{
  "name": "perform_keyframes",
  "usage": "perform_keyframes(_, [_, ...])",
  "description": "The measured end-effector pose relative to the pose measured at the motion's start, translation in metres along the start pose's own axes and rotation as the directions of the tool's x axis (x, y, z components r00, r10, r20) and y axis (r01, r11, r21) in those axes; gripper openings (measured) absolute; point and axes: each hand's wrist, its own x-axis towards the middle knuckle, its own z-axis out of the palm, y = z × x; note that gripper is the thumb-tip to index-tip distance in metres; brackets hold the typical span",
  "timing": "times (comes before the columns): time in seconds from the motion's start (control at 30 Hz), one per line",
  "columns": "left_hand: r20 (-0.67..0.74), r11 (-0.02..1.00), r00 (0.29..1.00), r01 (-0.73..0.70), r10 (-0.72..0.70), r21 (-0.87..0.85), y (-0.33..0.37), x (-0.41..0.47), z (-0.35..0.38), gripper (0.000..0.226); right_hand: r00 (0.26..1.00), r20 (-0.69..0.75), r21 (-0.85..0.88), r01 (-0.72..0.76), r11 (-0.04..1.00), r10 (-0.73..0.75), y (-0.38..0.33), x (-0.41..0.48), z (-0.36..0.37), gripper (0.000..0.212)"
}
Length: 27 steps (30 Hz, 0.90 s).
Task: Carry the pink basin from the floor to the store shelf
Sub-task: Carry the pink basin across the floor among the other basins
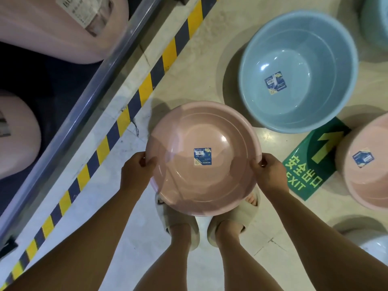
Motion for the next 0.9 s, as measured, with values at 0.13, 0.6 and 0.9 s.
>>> perform_keyframes(0.13, [-0.018, 0.999, 1.000, -0.014, 0.014, -0.029, 0.022, -0.033, -0.028, 0.028, 0.999, -0.012, 0.038, 0.051, 0.998, -0.051, -0.011, -0.028, -0.037, 0.029])
perform_keyframes(0.6, [-0.076, 0.988, 0.986, -0.149, 0.146, -0.040, 0.207, -0.132, -0.108, 0.025, 0.980, -0.108, 0.121, 0.179, 0.976, -0.166, -0.068, -0.076, -0.232, 0.006])
perform_keyframes(0.9, [-0.026, 0.974, 0.975, -0.221, 0.220, -0.045, 0.309, -0.100, -0.097, 0.024, 0.978, -0.194, 0.196, 0.121, 0.973, -0.083, -0.073, -0.033, -0.295, 0.008])
